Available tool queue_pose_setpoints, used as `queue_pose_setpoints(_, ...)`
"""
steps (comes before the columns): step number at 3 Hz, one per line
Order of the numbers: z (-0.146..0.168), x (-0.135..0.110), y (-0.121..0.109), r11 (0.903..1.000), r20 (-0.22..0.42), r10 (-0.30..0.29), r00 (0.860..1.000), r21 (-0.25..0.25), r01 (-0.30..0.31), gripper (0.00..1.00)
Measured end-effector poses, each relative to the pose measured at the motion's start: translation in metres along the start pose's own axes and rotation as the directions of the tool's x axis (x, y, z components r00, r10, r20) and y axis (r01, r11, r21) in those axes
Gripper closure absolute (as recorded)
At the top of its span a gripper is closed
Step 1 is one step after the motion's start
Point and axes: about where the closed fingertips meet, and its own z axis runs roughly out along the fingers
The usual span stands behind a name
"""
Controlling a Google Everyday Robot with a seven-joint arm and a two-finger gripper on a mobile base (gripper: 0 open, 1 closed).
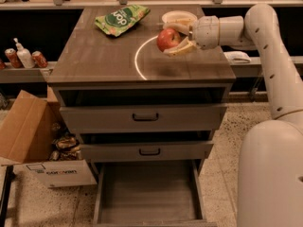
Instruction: Pick apple from bottom drawer and place on counter
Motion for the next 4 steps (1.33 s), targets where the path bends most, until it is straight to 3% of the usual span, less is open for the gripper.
queue_pose_setpoints(3,0.024,0.022,0.004,0.9948,-0.060,0.072,0.996,-0.067,-0.076,1.00)
queue_pose_setpoints(4,0.028,0.027,0.002,0.9940,-0.081,0.075,0.994,-0.074,-0.081,0.81)
